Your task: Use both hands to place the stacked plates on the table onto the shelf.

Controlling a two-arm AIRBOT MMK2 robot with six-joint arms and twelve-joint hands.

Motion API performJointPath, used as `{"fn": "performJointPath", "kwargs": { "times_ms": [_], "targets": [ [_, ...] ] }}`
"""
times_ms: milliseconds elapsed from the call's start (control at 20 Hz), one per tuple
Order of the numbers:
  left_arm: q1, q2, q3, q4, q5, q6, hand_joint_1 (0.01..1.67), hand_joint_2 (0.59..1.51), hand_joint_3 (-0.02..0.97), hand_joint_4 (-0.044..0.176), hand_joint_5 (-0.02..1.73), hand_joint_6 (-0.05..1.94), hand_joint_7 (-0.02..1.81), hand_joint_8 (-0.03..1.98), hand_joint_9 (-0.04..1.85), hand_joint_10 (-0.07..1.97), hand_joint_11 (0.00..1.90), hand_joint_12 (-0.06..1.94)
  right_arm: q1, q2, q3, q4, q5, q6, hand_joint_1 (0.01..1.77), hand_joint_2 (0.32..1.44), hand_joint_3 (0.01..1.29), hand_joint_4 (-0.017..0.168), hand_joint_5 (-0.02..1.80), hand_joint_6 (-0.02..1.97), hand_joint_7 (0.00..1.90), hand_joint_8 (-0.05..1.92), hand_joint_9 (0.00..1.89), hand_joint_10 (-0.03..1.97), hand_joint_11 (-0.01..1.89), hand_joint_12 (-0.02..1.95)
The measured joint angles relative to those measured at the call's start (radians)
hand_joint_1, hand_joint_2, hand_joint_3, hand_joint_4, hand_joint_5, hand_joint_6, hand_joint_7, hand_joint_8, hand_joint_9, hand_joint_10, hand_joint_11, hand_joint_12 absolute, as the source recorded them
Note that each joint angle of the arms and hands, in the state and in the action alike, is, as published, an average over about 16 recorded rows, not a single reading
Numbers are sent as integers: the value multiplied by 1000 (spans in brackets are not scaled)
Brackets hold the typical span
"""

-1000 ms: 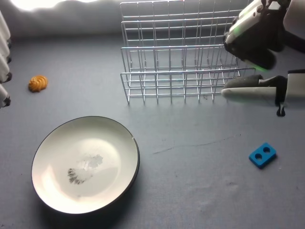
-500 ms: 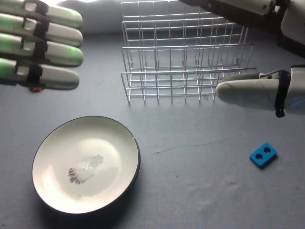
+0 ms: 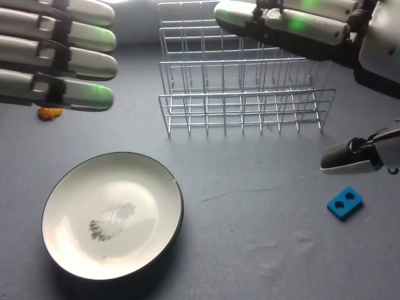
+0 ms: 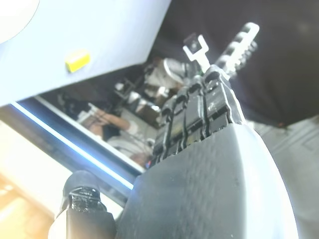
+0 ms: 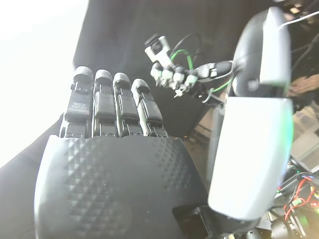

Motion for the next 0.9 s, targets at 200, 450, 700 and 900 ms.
{"fn": "performJointPath", "kwargs": {
  "times_ms": [200, 450, 700, 900],
  "targets": [
    [6, 2, -9, 27, 12, 6, 18, 1022, 33, 1, 22, -16, 22, -13, 20, 5, 15, -11, -3, -2, 0, -23, -22, 19, 994, 797, 14, 4, 13, 18, 21, 12, 17, 1, 24, -3],
    [20, 6, -12, 73, 20, 6, 16, 1023, 32, 1, 20, -16, 21, -13, 17, 5, 15, -11, -11, -8, 0, -43, -48, 20, 1071, 756, 14, 4, 13, 18, 21, 12, 15, 1, 23, -2],
    [43, 9, -2, 124, 18, -7, 15, 1024, 33, 1, 19, -16, 21, -14, 15, 5, 15, -10, -20, -14, 0, -57, -62, 17, 1033, 767, 15, 4, 14, 19, 20, 13, 15, 1, 22, -1],
    [62, 11, 9, 161, 10, -15, 14, 1024, 33, 1, 18, -16, 20, -14, 14, 6, 15, -10, -28, -19, 0, -67, -71, 14, 1011, 774, 15, 4, 15, 20, 20, 13, 14, 1, 21, -2]
  ]
}}
